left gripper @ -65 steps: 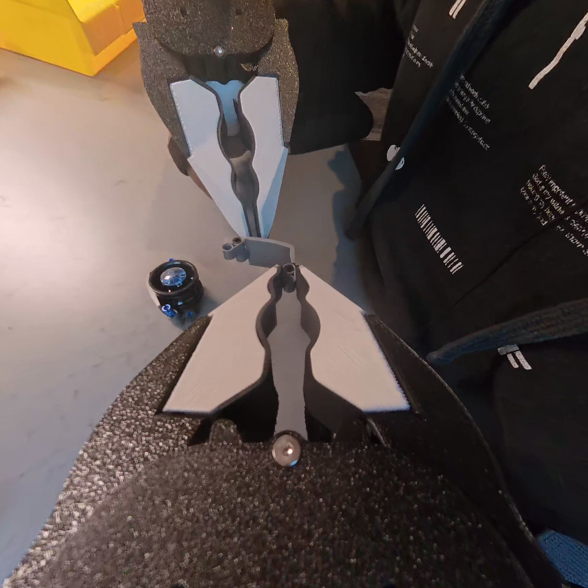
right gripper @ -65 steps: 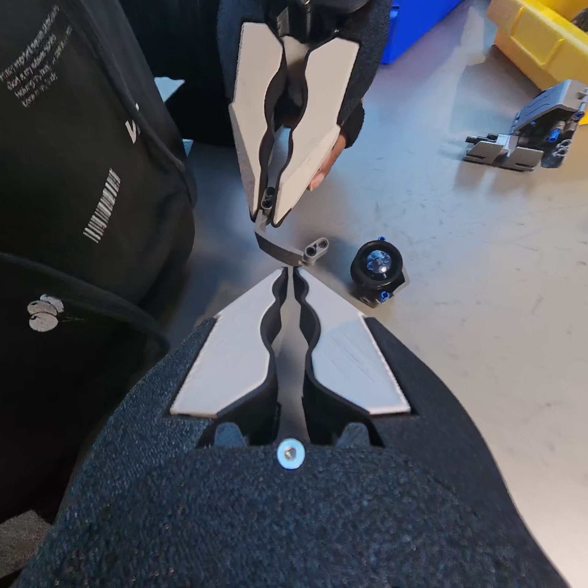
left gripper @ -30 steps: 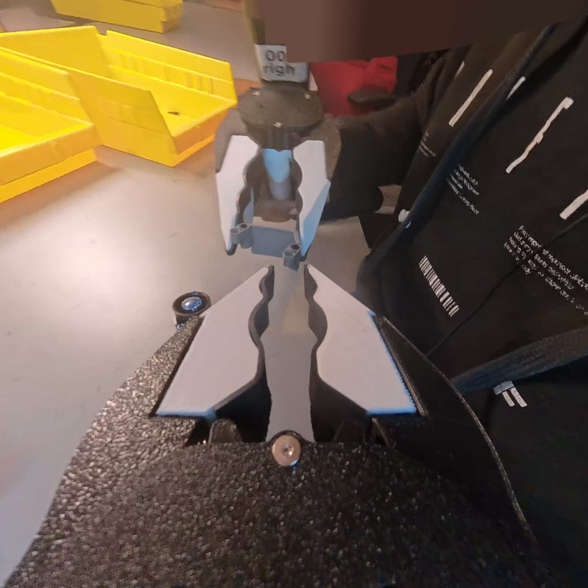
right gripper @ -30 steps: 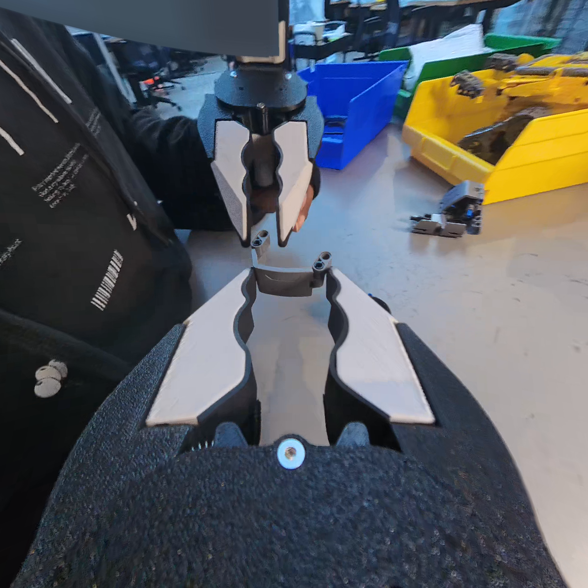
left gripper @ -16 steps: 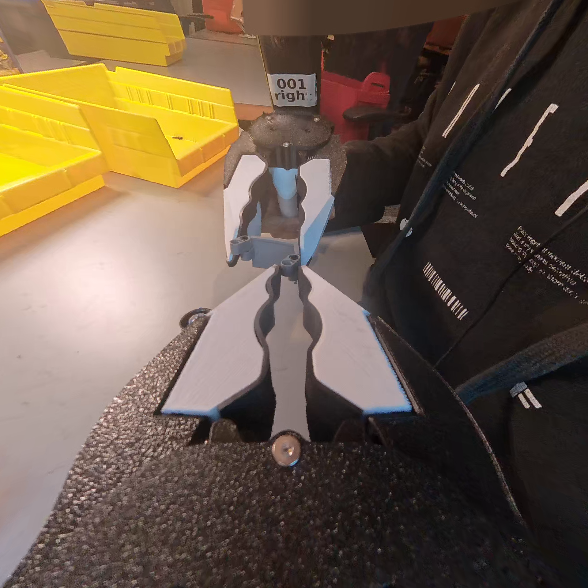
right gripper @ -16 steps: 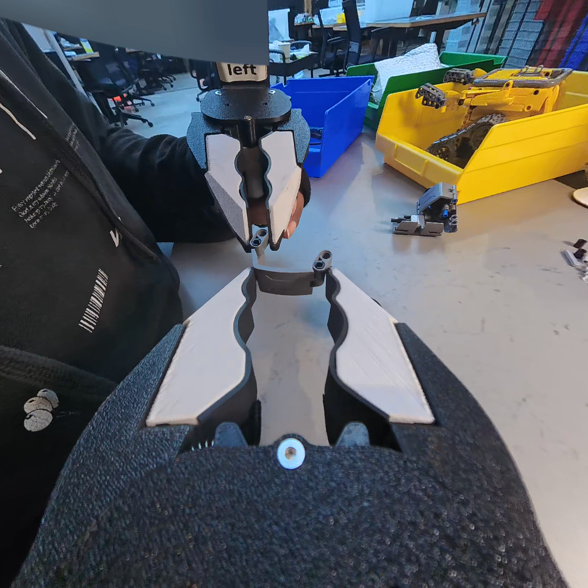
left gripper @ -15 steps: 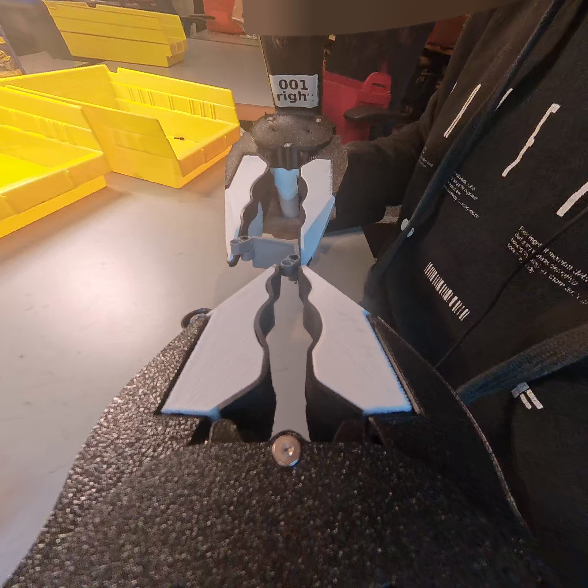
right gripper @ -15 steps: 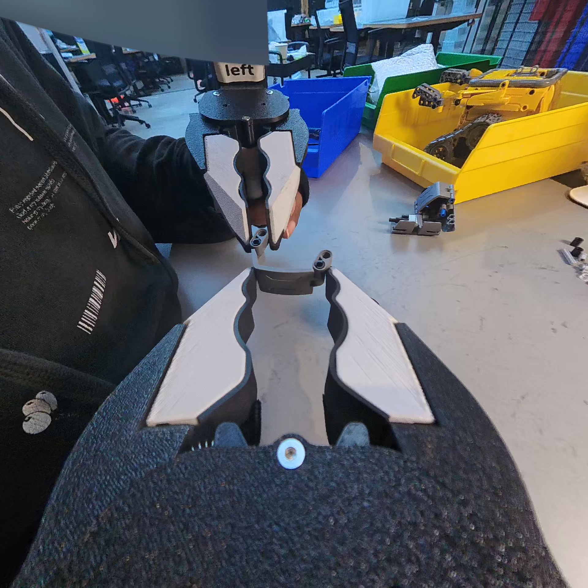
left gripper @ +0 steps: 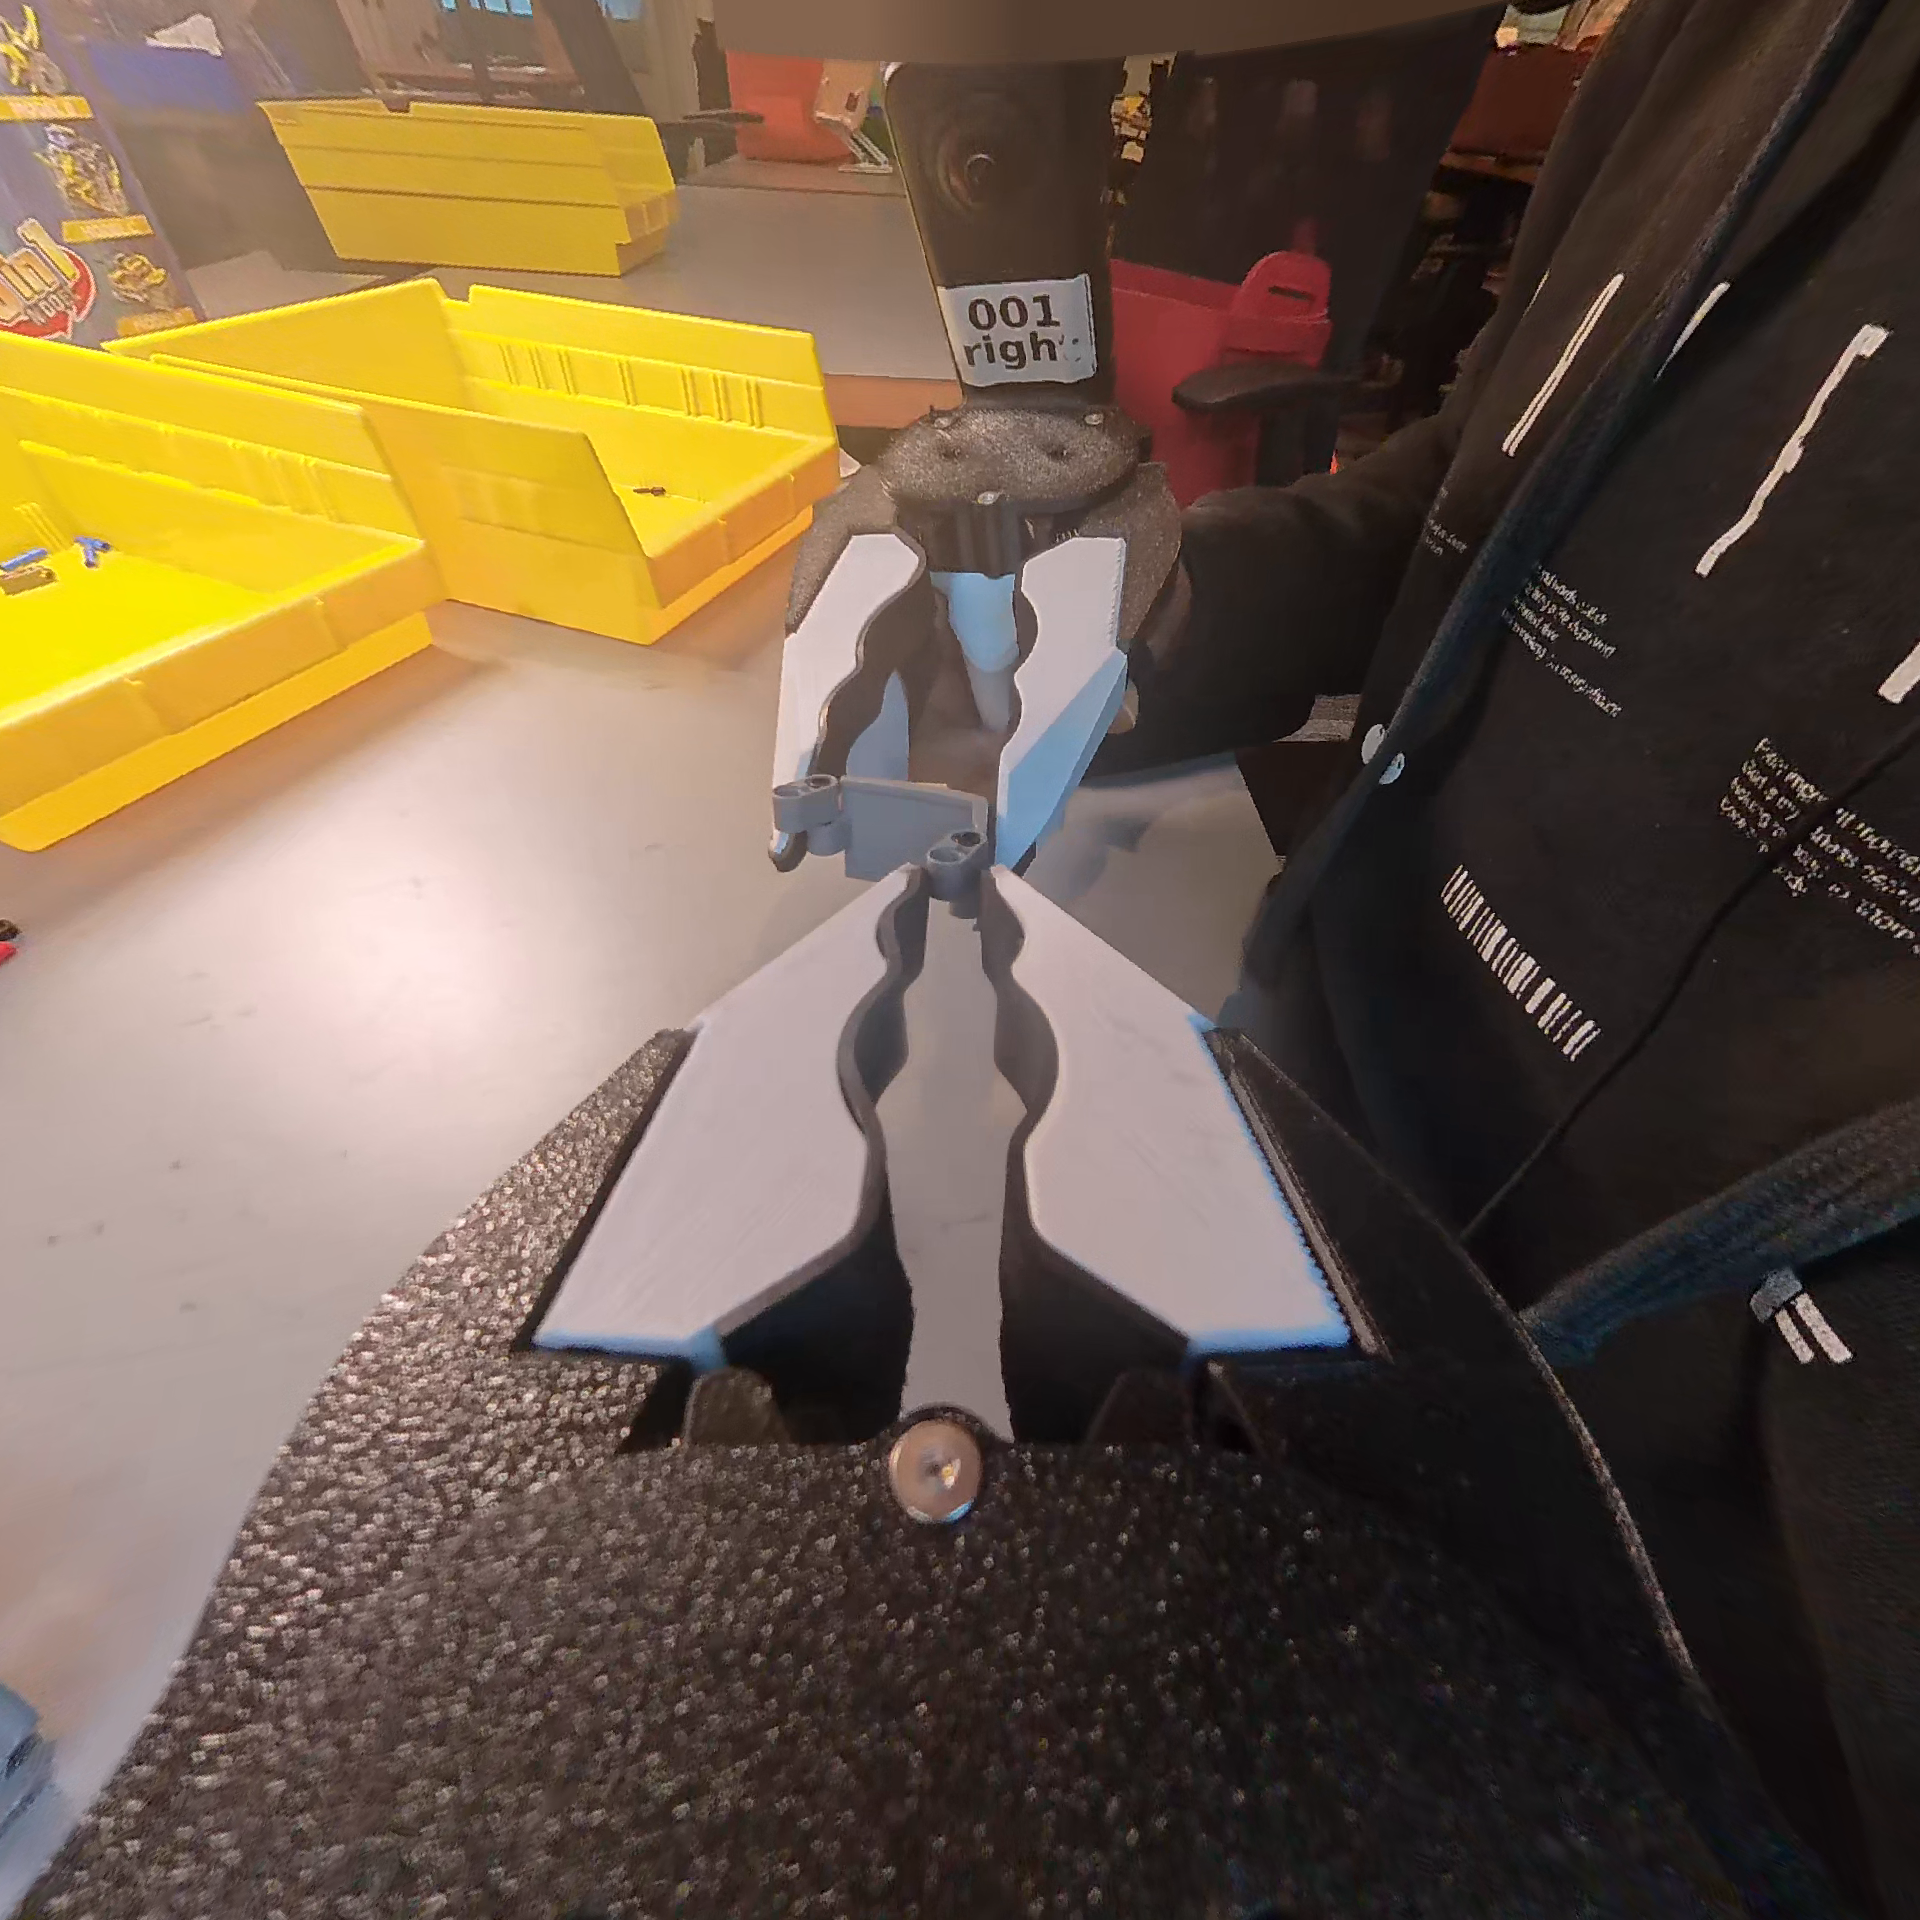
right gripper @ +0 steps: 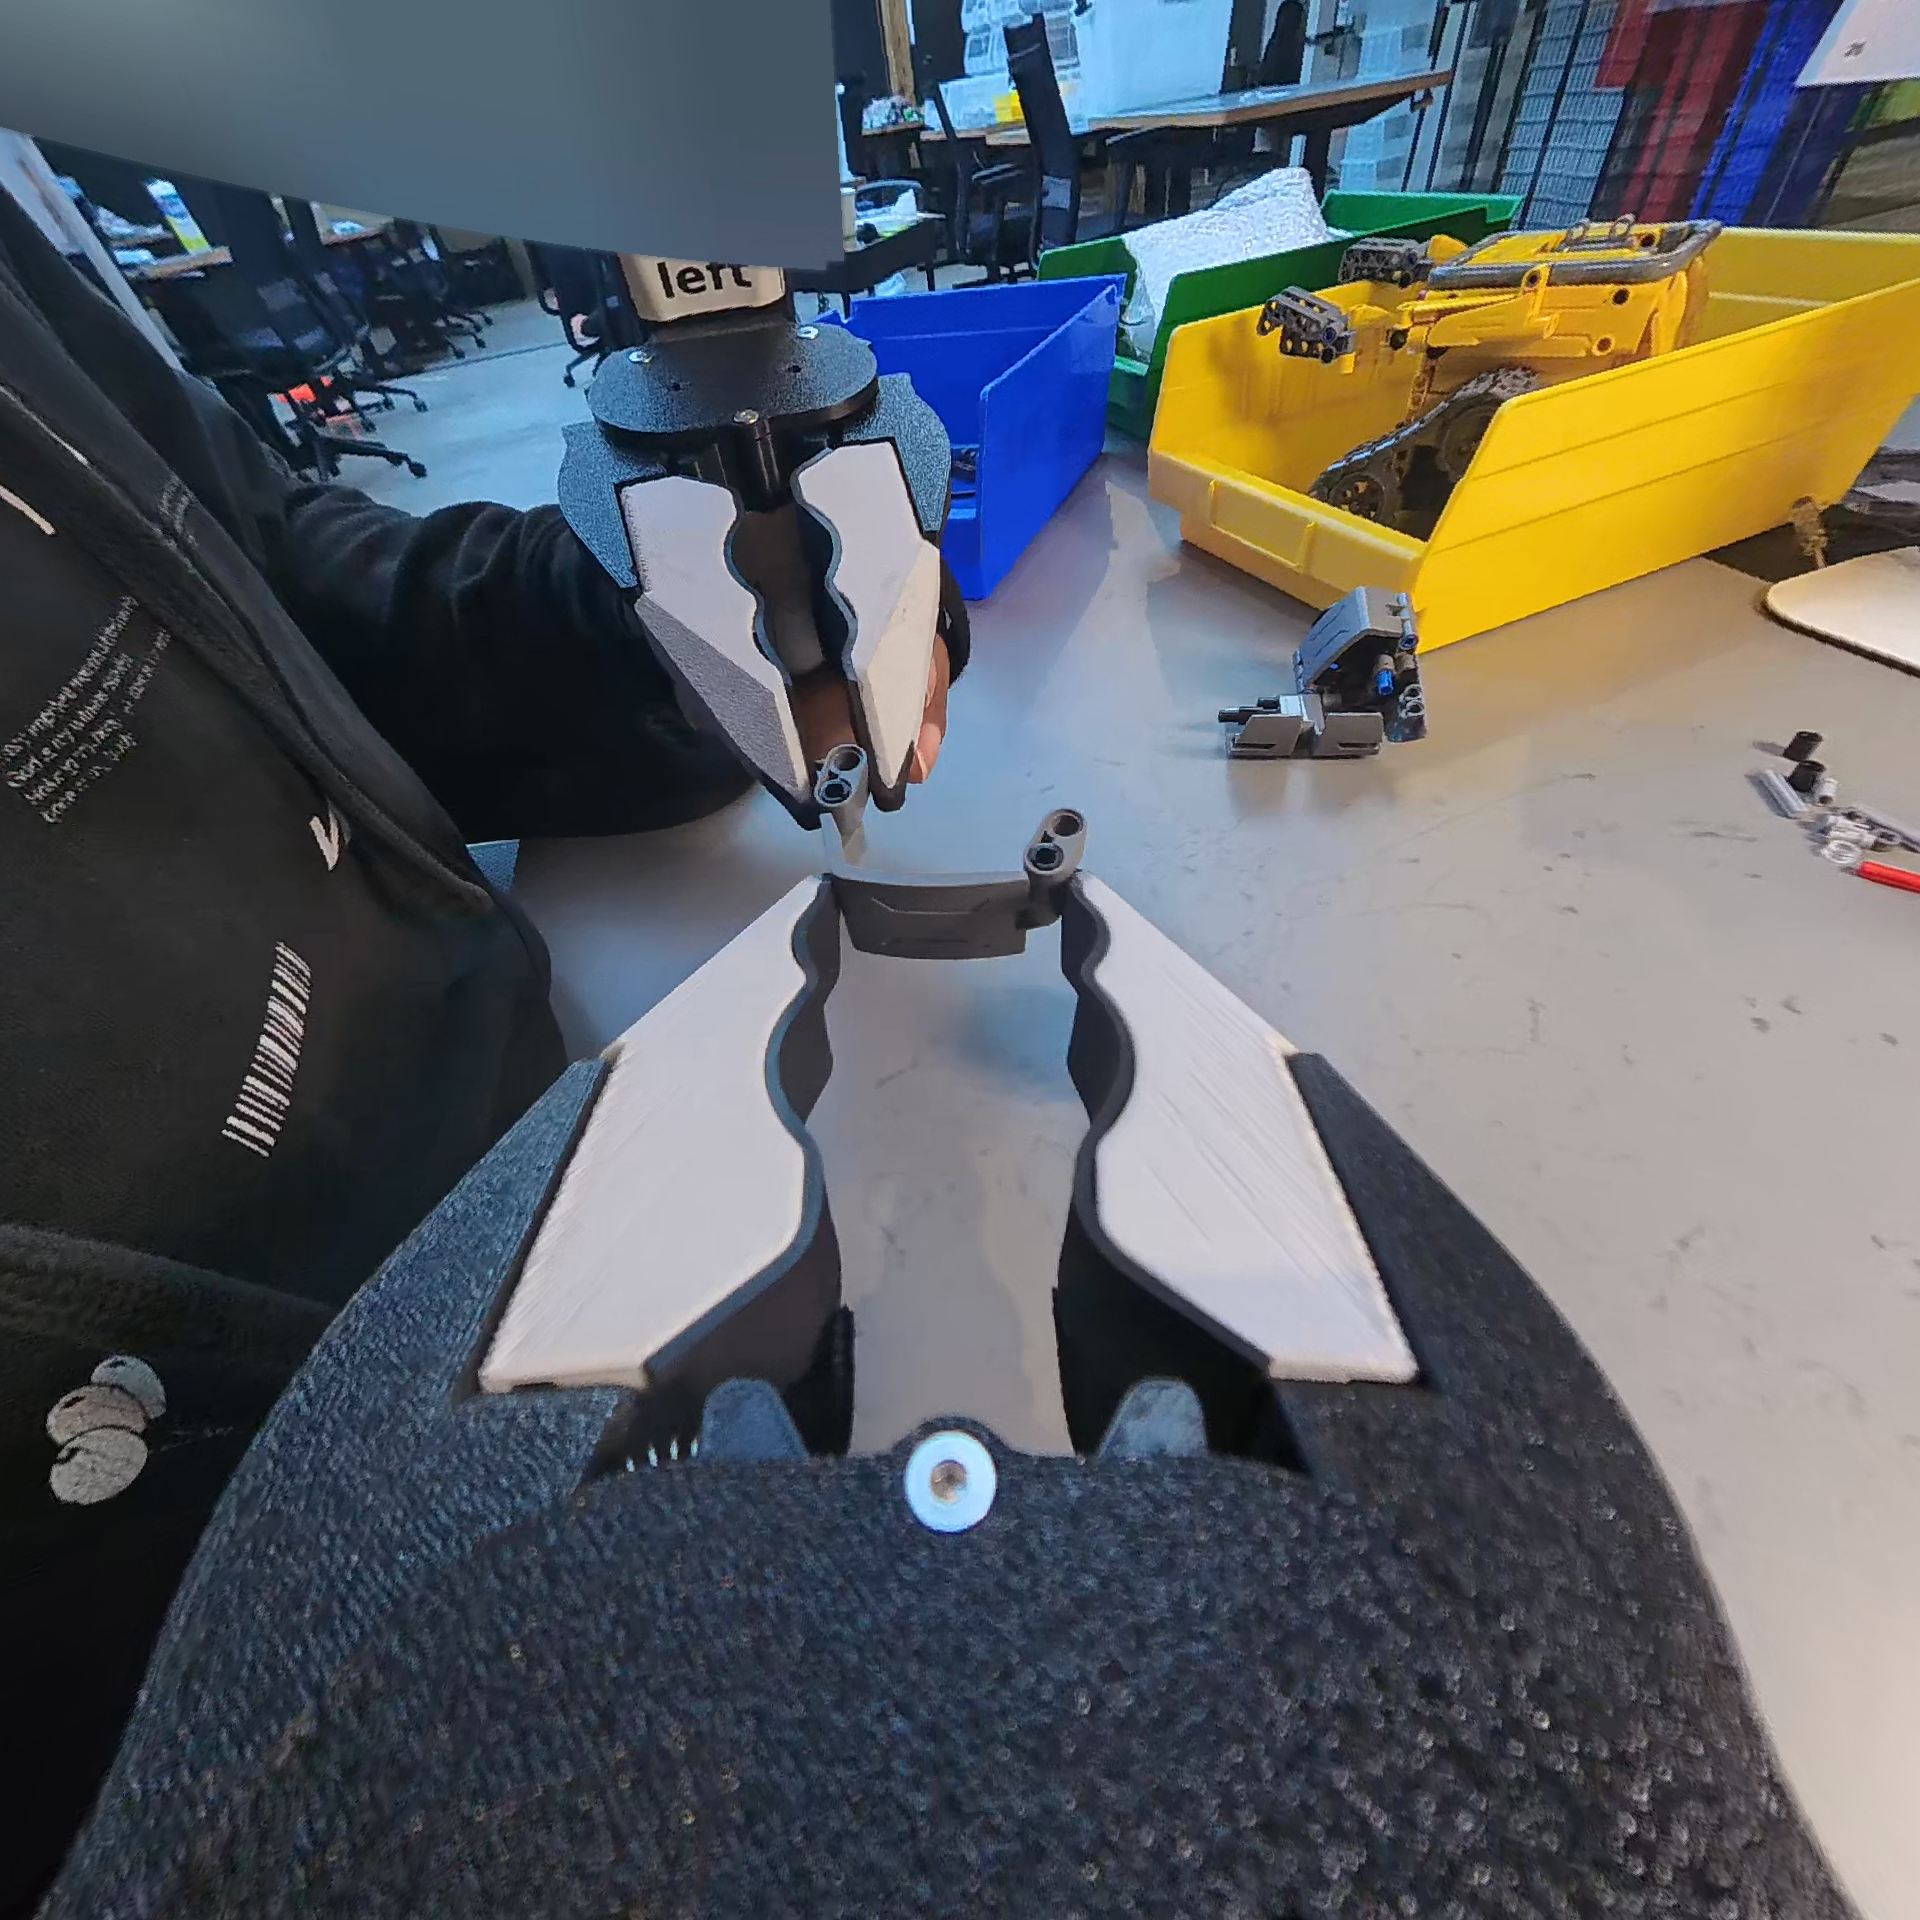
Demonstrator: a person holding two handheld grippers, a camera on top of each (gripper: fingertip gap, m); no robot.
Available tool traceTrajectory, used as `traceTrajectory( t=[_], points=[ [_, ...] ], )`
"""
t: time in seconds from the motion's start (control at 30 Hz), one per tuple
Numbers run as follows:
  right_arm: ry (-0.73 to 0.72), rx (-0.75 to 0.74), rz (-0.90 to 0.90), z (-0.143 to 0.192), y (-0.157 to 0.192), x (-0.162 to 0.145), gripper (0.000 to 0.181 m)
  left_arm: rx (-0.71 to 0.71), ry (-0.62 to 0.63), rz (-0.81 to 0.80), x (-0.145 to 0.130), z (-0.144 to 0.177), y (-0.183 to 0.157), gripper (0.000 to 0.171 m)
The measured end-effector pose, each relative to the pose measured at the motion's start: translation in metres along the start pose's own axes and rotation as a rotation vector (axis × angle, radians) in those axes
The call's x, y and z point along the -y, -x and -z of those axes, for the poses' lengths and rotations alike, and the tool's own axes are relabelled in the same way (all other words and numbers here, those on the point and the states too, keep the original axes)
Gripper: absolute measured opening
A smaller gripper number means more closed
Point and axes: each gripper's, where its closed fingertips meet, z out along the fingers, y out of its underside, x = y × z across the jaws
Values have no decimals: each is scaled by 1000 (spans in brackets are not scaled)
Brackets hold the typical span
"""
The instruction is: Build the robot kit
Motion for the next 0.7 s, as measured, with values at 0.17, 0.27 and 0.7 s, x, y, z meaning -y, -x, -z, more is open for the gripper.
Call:
traceTrajectory(
  t=[0.17, 0.27, 0.7],
  points=[
    [1, -32, 1, 0, -6, -1, 41, 23, -6, 40, 0, 0, 6, 10],
    [-13, -108, -30, 3, -20, 1, 41, 86, -7, 60, -1, 4, 17, 18],
    [-252, -93, -212, 2, -11, 24, 41, -61, -205, 307, 23, 3, 10, 7]
  ],
)
